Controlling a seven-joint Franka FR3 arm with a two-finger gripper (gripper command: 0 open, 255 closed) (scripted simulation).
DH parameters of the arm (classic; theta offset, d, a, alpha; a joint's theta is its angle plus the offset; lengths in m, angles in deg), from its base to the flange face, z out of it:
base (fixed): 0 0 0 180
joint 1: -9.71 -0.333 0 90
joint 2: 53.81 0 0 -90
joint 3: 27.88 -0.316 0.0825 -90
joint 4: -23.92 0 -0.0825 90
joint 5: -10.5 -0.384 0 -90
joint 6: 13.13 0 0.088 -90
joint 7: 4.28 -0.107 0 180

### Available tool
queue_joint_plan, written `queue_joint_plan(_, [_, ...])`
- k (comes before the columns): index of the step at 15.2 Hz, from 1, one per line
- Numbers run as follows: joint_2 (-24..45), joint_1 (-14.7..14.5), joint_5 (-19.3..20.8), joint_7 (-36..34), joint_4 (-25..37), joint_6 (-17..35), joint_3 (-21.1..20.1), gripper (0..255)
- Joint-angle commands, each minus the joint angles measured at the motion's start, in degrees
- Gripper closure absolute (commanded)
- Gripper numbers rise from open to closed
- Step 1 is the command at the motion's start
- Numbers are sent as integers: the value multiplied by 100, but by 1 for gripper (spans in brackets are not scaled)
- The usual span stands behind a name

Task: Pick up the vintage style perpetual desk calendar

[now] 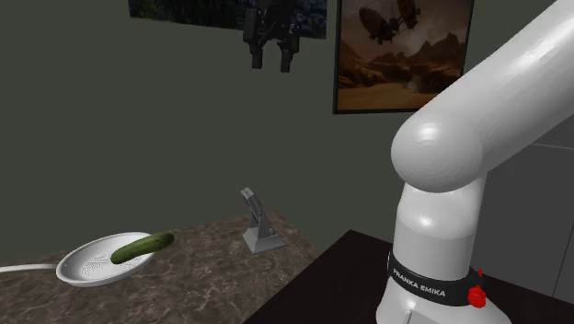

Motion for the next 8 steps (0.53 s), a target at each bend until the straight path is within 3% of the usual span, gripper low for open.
queue_joint_plan(1, [0,0,0,0,0,0,0,0])
queue_joint_plan(8, [845,143,296,-98,-537,1349,-72,0])
